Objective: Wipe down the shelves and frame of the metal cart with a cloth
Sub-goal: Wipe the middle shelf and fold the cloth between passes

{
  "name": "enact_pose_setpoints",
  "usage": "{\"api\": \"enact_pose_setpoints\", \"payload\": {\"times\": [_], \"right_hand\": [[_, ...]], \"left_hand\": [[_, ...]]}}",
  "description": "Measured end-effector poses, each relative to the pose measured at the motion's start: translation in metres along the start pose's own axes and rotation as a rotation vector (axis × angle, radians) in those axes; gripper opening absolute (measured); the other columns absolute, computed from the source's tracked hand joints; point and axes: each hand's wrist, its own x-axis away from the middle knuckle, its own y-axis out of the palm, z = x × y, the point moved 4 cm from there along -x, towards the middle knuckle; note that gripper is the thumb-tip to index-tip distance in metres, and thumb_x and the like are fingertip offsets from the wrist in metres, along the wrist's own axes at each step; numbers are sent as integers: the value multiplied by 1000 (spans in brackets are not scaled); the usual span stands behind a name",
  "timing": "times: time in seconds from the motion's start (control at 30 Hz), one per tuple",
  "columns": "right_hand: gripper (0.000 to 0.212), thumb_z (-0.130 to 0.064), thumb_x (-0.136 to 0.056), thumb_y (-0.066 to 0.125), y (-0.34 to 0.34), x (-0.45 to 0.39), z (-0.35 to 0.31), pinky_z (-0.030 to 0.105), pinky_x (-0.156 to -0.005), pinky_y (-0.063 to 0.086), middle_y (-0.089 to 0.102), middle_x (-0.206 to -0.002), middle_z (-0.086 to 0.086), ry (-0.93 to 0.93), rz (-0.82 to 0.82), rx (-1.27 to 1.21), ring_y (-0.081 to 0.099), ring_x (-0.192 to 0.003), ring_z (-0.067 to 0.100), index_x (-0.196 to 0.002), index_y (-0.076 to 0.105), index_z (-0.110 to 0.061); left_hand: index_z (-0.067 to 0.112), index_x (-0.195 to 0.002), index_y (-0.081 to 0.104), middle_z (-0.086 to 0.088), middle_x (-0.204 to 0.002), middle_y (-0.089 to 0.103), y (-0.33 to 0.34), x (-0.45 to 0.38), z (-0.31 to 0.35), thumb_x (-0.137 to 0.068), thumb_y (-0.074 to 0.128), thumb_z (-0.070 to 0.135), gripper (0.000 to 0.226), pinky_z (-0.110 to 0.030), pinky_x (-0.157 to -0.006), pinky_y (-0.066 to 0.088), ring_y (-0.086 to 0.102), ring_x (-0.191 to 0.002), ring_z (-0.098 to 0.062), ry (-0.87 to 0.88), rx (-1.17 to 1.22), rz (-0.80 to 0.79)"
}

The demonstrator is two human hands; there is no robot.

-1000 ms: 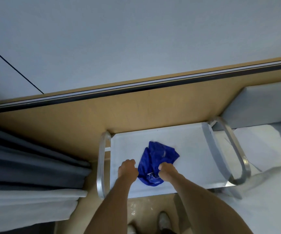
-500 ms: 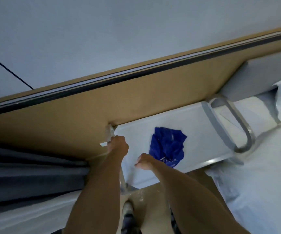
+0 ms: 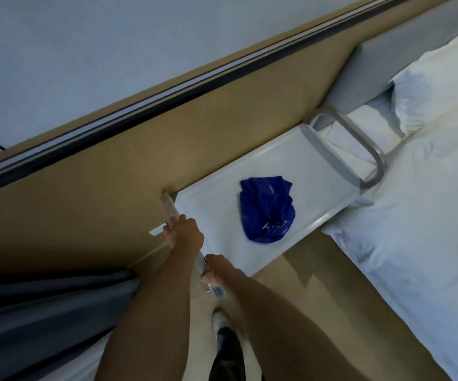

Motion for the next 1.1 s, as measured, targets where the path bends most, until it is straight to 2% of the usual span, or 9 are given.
{"api": "enact_pose_setpoints", "payload": {"times": [0.1,0.27,0.37,0.5,0.6,0.73,0.8,1.0,1.1], "right_hand": [[32,-20,-96,62,4,6,4,23,-74,42,67,-117,11,-9,33,-16,66,-96,21,-123,57,-5],[32,-17,-95,64,12,18,15,25,-73,41,67,-114,13,7,51,-45,63,-89,20,-123,57,-4],[33,-16,-92,67,18,26,26,27,-74,43,67,-114,13,12,48,-52,66,-96,24,-122,58,-5],[37,-19,-87,73,26,41,46,26,-73,46,69,-111,10,14,54,-46,68,-93,23,-120,61,-8],[38,-21,-86,73,32,57,68,27,-73,47,69,-110,8,13,50,-25,68,-92,23,-120,60,-10],[36,-18,-82,73,39,87,103,26,-68,44,61,-93,-1,10,29,-10,60,-79,16,-116,61,-13],[36,-16,-82,73,45,105,119,27,-71,46,59,-93,-4,6,7,-15,60,-79,14,-115,60,-16],[37,-18,-85,71,61,164,179,31,-82,54,65,-111,7,-73,-32,131,65,-94,23,-119,59,-11],[37,-14,-85,71,72,191,216,35,-89,56,66,-111,7,-63,-42,214,66,-99,25,-121,61,-12]], "left_hand": [[20,-127,56,-5,-135,49,1,10,6,-95,50,37,37,-43,-107,33,40,-131,-27,-29,12,18],[24,-128,55,-4,-140,46,11,26,12,-92,55,38,38,-45,-108,31,35,-136,-33,-64,-99,37],[26,-122,59,-2,-132,49,22,40,20,-90,57,38,34,-41,-105,34,40,-130,-31,-98,-117,28],[27,-114,63,-1,-121,53,39,59,31,-86,61,40,30,-36,-100,38,45,-121,-27,-137,-96,30],[27,-113,63,0,-120,54,50,79,43,-87,62,39,29,-36,-97,39,47,-118,-25,-138,-54,28],[28,-117,60,0,-123,50,72,114,63,-88,59,37,30,-36,-95,37,44,-121,-24,-172,-3,-19],[29,-118,60,-1,-124,49,86,134,73,-88,58,38,31,-37,-96,36,43,-124,-25,-210,12,-38],[31,-116,62,-1,-124,52,132,206,110,-89,51,48,34,-38,-99,35,42,-126,-29,-294,34,-52],[30,-119,61,-5,-136,50,155,240,132,-89,50,47,37,-44,-105,29,31,-138,-36,-302,61,-47]]}}
